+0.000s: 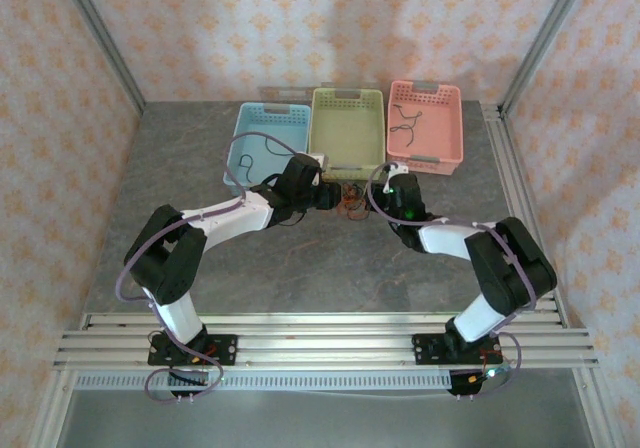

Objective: Untangle the cables

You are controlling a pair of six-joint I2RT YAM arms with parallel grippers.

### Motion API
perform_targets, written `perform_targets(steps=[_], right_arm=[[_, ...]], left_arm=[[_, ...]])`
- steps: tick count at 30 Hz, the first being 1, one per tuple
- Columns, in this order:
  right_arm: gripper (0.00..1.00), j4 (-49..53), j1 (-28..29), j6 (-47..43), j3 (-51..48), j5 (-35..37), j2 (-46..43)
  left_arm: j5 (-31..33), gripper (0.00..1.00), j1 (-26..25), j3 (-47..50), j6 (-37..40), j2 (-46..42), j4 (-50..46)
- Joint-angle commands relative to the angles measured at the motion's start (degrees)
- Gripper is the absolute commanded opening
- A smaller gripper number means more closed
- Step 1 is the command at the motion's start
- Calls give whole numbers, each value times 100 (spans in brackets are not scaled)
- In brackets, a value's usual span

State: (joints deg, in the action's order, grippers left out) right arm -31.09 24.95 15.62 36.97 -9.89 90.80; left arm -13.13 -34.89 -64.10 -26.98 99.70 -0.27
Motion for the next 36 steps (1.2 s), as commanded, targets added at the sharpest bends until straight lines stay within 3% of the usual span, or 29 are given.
perform_targets(steps=[1, 8, 18, 22, 30, 36], right_arm=[[19, 16, -64, 110, 144, 326, -1], [44, 738, -118, 270, 672, 6, 557], [48, 1421, -102, 415, 1323, -860, 1267], [40, 1926, -85, 408, 1704, -1224, 1532], [1, 1654, -62, 275, 1490, -1104, 1241], [0, 1128, -68, 212, 1091, -894, 833]], left_arm=[[17, 48, -44, -148, 63, 51, -111], [19, 48, -48, -156, 70, 59, -119], [18, 48, -51, -165, 70, 63, -130], [15, 48, -48, -165, 71, 63, -126], [28, 48, -57, -183, 79, 68, -144], [25, 48, -61, -206, 81, 93, -169]])
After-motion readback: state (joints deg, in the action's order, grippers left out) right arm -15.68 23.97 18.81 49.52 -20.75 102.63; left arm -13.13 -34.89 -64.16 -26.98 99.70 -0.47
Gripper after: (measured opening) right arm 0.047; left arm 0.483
